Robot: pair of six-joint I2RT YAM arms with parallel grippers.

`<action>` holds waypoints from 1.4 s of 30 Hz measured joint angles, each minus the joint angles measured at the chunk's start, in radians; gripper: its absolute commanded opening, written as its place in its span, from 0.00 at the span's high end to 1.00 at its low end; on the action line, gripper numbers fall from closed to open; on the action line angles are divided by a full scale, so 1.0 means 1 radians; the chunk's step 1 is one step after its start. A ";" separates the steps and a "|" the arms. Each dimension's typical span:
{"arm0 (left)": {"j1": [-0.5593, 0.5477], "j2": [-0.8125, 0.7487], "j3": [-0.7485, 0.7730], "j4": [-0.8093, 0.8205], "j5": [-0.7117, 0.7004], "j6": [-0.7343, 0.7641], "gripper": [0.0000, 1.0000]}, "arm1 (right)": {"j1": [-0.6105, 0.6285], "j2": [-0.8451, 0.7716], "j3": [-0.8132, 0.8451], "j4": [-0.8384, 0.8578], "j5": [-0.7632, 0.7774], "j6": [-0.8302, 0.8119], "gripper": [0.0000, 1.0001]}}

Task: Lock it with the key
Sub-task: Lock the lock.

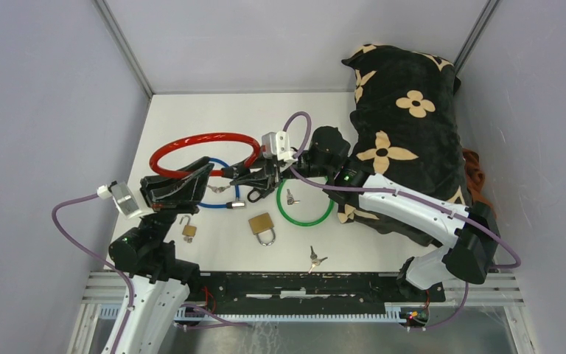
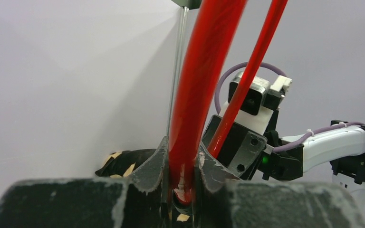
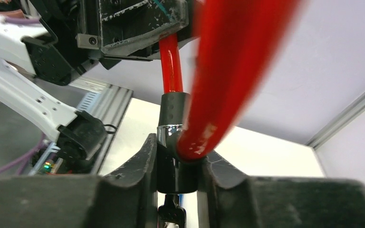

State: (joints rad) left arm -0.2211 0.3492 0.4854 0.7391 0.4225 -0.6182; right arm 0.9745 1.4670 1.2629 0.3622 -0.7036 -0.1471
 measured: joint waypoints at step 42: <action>-0.001 0.016 -0.081 0.049 0.068 -0.163 0.98 | 0.051 0.055 0.111 -0.085 -0.024 -0.014 0.33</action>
State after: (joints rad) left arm -0.2222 0.3653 0.4042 0.7883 0.4908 -0.7807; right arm 1.0260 1.5215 1.3739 0.2771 -0.7280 -0.1616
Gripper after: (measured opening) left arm 0.278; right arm 0.551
